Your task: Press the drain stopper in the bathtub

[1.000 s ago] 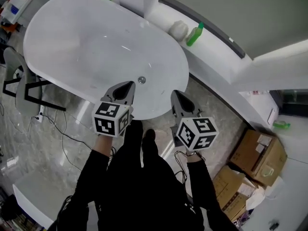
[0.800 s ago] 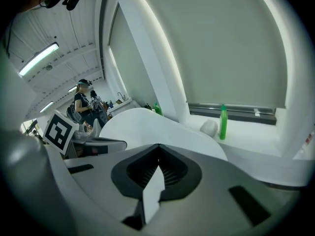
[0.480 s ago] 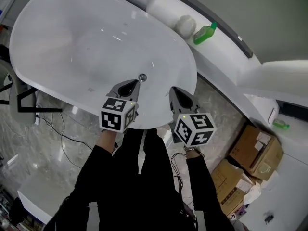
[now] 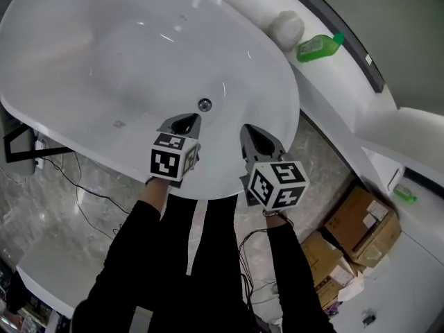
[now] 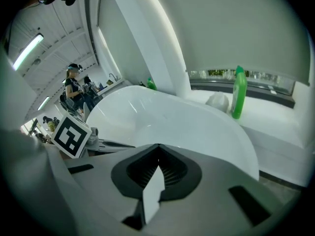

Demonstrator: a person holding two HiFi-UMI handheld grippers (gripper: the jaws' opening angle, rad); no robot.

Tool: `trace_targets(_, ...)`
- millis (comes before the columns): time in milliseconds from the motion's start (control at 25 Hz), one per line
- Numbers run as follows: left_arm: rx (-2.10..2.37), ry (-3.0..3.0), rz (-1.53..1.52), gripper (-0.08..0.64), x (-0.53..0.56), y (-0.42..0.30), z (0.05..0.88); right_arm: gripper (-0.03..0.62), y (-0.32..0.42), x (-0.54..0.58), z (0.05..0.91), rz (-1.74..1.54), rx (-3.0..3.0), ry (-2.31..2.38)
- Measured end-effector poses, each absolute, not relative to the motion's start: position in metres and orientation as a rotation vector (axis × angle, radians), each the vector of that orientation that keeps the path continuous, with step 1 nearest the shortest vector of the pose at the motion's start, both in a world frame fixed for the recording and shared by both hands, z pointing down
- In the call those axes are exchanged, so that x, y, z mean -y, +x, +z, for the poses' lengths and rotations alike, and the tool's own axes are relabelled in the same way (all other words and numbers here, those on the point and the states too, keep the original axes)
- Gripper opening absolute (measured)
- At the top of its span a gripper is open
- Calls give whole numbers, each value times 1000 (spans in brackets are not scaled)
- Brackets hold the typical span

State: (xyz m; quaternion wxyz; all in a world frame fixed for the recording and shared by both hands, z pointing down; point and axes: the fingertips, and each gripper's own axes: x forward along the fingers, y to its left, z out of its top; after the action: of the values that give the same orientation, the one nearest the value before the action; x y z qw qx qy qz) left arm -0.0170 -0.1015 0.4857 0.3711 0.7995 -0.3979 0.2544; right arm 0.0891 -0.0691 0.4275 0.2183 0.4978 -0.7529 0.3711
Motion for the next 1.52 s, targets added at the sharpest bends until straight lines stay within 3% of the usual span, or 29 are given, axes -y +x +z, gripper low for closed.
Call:
trace_targets(920,1166,1635,731,5,139,-2,732,2,81,142,662,1158,1954,935)
trace_targets(1520,1211,1462,711,5,147,11,835,2,71,151,769,1164,1865,746)
